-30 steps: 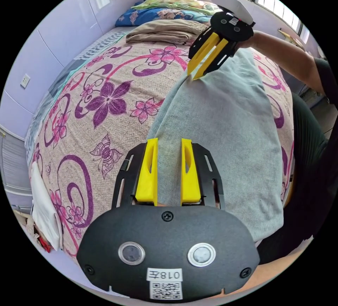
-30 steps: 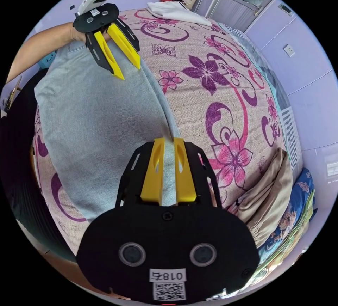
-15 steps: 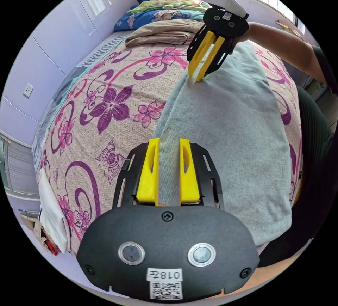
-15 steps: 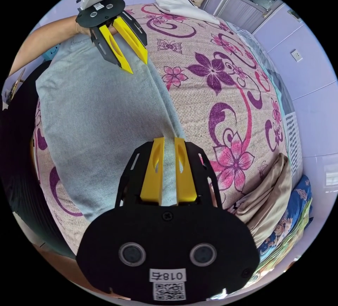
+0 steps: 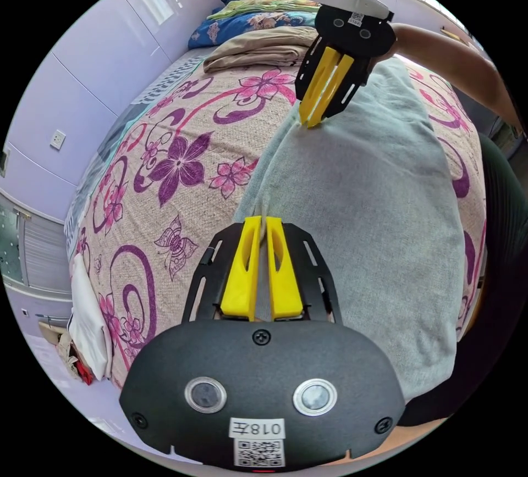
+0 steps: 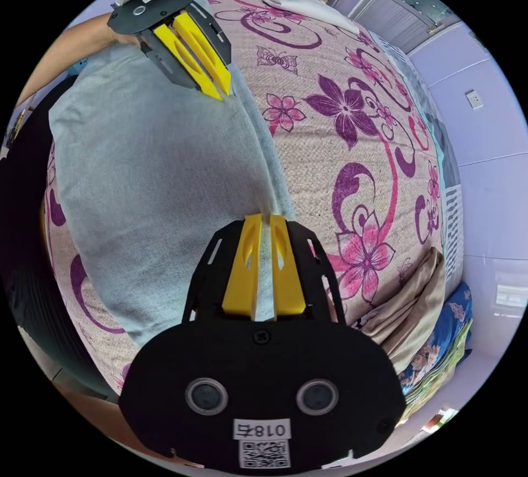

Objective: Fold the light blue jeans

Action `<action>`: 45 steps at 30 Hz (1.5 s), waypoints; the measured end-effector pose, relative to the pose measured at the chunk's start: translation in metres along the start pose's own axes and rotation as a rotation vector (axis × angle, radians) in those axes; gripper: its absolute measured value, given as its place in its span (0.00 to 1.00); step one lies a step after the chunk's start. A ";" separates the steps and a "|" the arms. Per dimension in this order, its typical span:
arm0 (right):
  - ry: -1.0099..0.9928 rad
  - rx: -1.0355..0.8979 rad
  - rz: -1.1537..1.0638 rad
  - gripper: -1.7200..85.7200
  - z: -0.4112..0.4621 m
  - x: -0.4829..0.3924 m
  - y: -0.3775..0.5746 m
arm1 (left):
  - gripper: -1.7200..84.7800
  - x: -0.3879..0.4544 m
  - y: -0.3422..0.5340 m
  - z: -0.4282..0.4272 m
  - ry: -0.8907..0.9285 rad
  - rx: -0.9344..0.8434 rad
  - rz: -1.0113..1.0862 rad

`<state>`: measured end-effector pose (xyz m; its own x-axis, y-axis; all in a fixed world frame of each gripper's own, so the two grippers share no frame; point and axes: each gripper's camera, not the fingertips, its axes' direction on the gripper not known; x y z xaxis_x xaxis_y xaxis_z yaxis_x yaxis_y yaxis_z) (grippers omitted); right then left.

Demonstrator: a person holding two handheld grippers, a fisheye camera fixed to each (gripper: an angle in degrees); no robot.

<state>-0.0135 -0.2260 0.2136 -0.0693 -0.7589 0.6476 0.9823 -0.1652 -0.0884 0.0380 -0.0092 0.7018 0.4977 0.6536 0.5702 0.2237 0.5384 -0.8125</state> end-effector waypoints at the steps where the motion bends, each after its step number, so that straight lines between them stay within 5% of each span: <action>1: 0.054 -0.011 -0.008 0.02 0.006 -0.006 0.000 | 0.02 0.008 0.008 -0.005 -0.034 0.005 0.000; 8: 0.195 0.052 0.015 0.01 0.027 -0.026 0.023 | 0.01 0.032 0.059 -0.049 -0.185 0.069 -0.028; 17: 0.126 0.060 0.115 0.06 0.122 -0.016 0.053 | 0.06 0.014 0.117 -0.014 -0.143 0.026 -0.156; 23: -0.020 0.279 0.500 0.12 0.134 -0.006 0.172 | 0.09 0.024 0.222 -0.085 -0.060 0.194 -0.369; 32: -0.046 0.266 1.158 0.04 0.236 -0.050 0.468 | 0.07 0.146 0.367 -0.078 0.042 0.038 -0.376; 36: -0.020 0.617 1.461 0.06 0.227 -0.077 0.577 | 0.07 0.142 0.389 -0.115 0.031 0.106 -0.454; 40: -0.311 0.656 1.706 0.13 0.291 -0.108 0.645 | 0.07 0.156 0.414 -0.141 0.081 0.195 -0.512; 45: -0.615 0.761 1.742 0.17 0.376 -0.129 0.672 | 0.06 0.176 0.454 -0.139 0.144 0.143 -0.603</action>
<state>0.7215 -0.0021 0.3553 0.7614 0.5276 0.3766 -0.2149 0.7536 -0.6212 0.3435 0.2763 0.4167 0.4295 0.1410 0.8920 0.3905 0.8617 -0.3241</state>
